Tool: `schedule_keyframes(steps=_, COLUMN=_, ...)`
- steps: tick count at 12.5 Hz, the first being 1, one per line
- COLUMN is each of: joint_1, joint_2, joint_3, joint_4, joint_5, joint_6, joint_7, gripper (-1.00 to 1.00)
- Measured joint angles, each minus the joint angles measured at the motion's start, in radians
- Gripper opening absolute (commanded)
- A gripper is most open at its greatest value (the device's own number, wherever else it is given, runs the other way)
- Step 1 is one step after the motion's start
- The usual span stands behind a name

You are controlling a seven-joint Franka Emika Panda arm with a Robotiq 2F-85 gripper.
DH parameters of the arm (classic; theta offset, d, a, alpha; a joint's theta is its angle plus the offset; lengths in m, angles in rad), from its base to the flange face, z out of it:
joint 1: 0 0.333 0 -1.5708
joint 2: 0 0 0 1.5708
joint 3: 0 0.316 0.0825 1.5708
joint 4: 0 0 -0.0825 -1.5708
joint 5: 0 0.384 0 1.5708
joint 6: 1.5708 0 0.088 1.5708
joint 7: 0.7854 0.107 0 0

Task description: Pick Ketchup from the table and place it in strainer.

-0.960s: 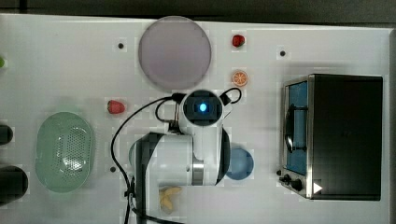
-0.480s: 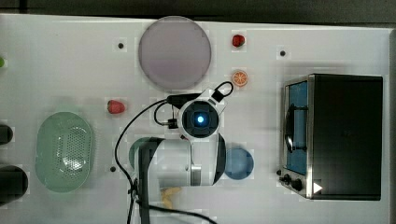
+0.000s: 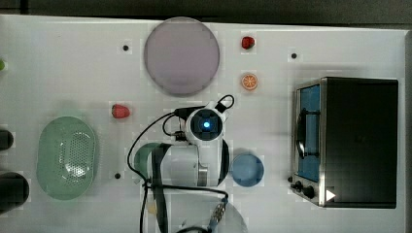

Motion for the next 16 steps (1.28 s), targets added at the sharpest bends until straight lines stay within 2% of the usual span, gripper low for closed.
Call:
schedule_keyframes(steps=1, joint_1=-0.002, joint_2=0.025, joint_3=-0.002, joint_4=-0.004, joint_5=0.001, joint_6=0.015, joint_7=0.000, gripper=0.93)
schedule_keyframes(steps=4, joint_1=-0.003, joint_2=0.058, joint_3=0.001, joint_4=-0.008, joint_5=0.004, joint_6=0.038, joint_7=0.000, gripper=0.25)
schedule_keyframes(steps=7, joint_1=-0.003, joint_2=0.026, joint_3=0.000, joint_4=-0.010, joint_5=0.007, joint_6=0.040, joint_7=0.000, gripper=0.25)
schedule_keyframes(steps=10, joint_1=-0.005, joint_2=-0.064, joint_3=-0.001, joint_4=-0.010, joint_5=0.004, joint_6=0.029, joint_7=0.005, gripper=0.25)
schedule_keyframes(steps=13, joint_1=-0.007, joint_2=-0.235, joint_3=0.018, joint_4=0.010, joint_5=-0.007, joint_6=-0.142, joint_7=0.057, gripper=0.25)
schedule_keyframes(steps=16, joint_1=-0.007, joint_2=-0.391, joint_3=0.083, joint_4=0.086, joint_5=-0.006, joint_6=-0.306, joint_7=0.145, gripper=0.25)
